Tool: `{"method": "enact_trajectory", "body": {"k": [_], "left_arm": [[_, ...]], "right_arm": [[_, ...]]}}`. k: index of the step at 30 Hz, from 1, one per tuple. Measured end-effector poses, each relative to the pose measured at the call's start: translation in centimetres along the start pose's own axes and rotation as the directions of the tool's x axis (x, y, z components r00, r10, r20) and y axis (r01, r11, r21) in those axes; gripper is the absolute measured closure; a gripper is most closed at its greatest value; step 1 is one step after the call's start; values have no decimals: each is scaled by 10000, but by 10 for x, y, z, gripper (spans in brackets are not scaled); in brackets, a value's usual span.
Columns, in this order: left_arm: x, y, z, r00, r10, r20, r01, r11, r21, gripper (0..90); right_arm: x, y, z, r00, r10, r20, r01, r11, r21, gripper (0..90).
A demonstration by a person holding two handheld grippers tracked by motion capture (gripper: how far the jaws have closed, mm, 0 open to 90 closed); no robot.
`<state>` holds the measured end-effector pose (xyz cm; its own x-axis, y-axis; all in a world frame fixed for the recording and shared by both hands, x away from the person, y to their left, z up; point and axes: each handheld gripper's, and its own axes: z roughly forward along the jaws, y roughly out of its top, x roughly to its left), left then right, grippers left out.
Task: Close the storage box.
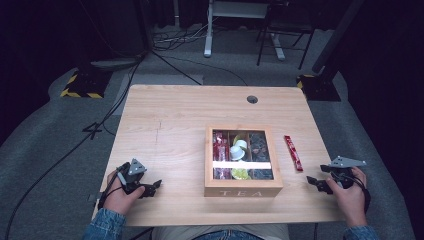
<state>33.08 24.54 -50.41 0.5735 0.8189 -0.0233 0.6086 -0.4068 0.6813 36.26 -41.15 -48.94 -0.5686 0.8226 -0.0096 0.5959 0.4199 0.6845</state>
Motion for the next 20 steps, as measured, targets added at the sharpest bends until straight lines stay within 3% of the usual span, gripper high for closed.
{"method": "enact_trajectory", "body": {"k": [5, 10, 20], "left_arm": [[0, 0, 0, 10000, 6, -13, -6, 10000, -15, 114], [0, 1, 1, 10000, 7, -11, -7, 10000, -23, 107], [0, 2, 2, 10000, 38, -42, -38, 10000, 32, 91]], "right_arm": [[0, -6, 5, 9997, 216, 79, -216, 9998, 27, 150], [3, -11, 7, 9973, 617, 393, -595, 9967, -549, 113], [4, -11, 10, 9970, 587, 500, -555, 9965, -626, 96]]}}
